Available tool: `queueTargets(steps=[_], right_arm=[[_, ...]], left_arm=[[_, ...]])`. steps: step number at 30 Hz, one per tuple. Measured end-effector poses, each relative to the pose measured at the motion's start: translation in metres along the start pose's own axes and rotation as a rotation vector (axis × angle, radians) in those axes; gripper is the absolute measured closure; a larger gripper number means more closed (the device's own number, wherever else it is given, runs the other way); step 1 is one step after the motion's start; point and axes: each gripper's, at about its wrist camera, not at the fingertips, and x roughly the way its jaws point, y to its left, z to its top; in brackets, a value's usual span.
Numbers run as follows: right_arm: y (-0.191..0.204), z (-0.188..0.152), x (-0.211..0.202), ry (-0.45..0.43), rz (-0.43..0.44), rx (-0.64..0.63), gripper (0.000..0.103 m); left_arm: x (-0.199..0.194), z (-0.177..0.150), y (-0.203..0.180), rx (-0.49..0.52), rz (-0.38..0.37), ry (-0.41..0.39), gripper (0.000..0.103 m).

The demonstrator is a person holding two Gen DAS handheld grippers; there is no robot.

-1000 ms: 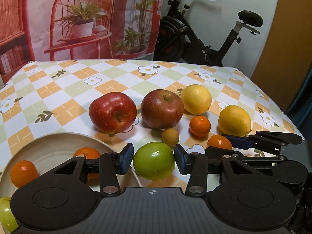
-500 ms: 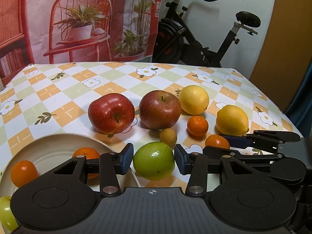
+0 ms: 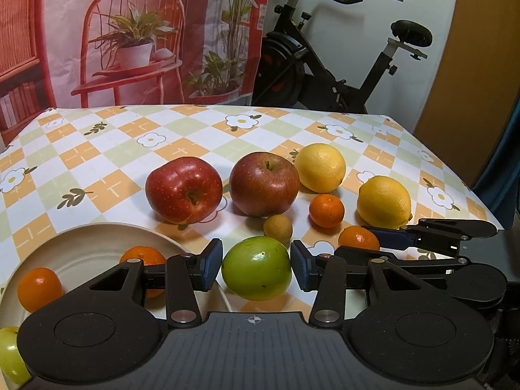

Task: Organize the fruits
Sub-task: 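Carry the green apple over the plate with the left tool while the right tool carries the tangerine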

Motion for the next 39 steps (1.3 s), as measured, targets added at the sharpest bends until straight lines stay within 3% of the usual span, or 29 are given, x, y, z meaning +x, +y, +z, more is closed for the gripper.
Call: queueTargets(steps=[13, 22, 29, 39], right_arm=[[0.000, 0.004, 0.001, 0.009, 0.011, 0.032, 0.071], [0.002, 0.025, -0.010, 0.000, 0.059, 0.061, 0.071], [0.046, 0.047, -0.003, 0.020, 0.168, -0.051, 0.071], [0.112, 0.058, 0.014, 0.081, 0.285, -0.199, 0.071]], left_arm=[[-0.029, 0.024, 0.031, -0.051, -0.043, -0.041, 0.055], [-0.057, 0.027, 0.084, -0.115, 0.048, -0.057, 0.055], [-0.071, 0.014, 0.111, -0.146, 0.083, -0.014, 0.055], [-0.073, -0.002, 0.120, -0.150, 0.071, 0.009, 0.055]])
